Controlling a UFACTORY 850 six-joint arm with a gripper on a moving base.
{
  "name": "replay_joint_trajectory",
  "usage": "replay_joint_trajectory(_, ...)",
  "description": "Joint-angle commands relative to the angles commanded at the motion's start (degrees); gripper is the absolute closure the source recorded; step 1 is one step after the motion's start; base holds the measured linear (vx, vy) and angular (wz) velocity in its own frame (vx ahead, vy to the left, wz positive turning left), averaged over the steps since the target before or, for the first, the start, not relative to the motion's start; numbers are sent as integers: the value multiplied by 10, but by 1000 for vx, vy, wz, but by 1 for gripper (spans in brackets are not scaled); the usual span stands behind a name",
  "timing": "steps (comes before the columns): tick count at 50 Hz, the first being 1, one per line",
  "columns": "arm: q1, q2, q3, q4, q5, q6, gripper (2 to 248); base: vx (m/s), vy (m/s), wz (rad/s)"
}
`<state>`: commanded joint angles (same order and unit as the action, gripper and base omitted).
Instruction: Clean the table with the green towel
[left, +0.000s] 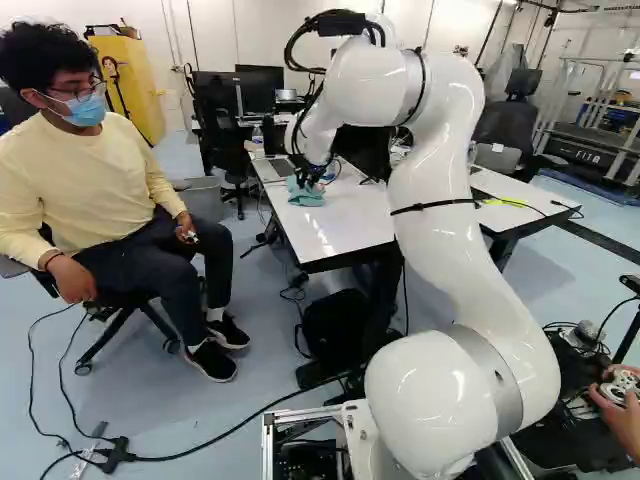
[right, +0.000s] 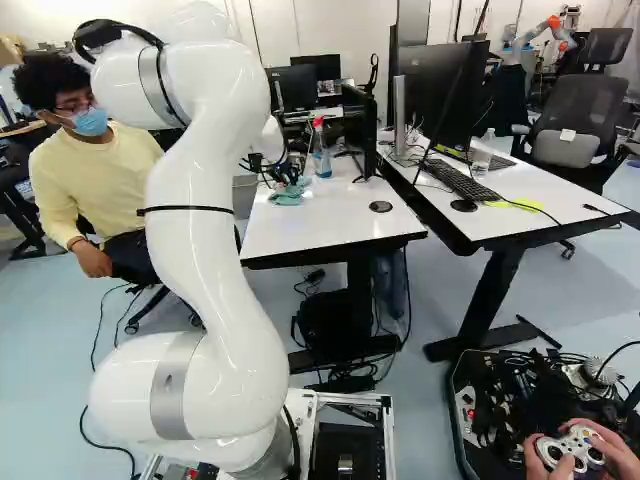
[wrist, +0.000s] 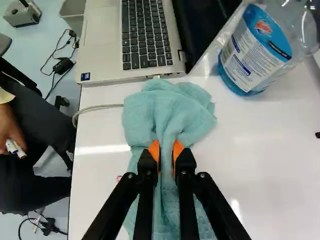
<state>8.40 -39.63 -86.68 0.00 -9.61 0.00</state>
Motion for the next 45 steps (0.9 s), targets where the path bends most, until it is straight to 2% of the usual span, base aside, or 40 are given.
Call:
replay_joint_trajectory(21,29,-11,-15,0,0,0,199,0,0,0)
replay_joint_trajectory(34,46,8,12,0,0,0,199,0,0,0)
replay_joint_trajectory(45,50,33,47,0,0,0,199,0,0,0)
